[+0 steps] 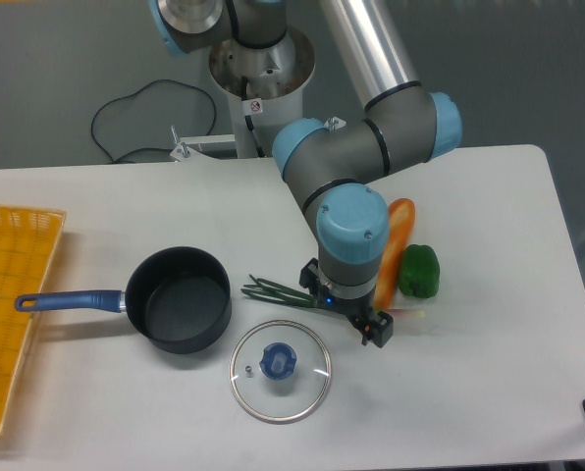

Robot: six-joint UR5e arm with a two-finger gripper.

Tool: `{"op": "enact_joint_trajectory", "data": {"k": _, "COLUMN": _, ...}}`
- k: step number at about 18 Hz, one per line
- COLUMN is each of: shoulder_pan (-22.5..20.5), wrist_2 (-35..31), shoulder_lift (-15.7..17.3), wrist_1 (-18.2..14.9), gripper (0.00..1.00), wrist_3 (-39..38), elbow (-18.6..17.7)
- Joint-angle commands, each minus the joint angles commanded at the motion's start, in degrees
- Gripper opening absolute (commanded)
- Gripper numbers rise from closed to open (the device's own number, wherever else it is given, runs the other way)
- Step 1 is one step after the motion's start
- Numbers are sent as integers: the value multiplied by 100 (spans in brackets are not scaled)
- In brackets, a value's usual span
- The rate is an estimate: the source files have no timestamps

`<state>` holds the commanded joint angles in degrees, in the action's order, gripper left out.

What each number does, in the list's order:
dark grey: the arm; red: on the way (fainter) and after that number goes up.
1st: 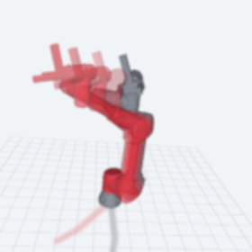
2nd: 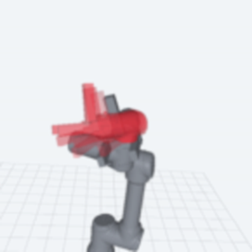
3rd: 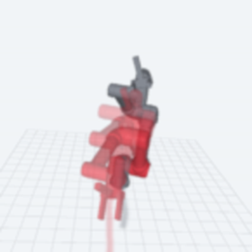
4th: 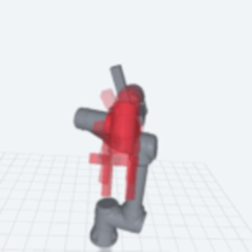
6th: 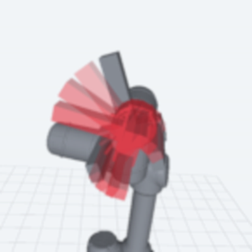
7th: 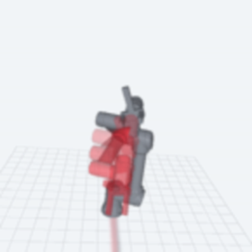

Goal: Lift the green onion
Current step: 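Move the gripper over the ends of the green onion bundle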

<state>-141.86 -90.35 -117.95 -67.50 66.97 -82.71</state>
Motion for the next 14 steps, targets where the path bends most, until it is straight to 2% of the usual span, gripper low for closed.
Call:
{"op": "enact_joint_trajectory", "data": {"k": 7, "shoulder_pan": -79, "wrist_2": -26, "shoulder_lift": -9, "wrist_1": 0, "gripper": 100, "wrist_3": 210, "elbow": 0}}
{"op": "enact_joint_trajectory", "data": {"k": 14, "shoulder_pan": -193, "wrist_2": -70, "shoulder_lift": -35, "wrist_1": 26, "gripper": 100, "wrist_3": 1555, "elbow": -9}}
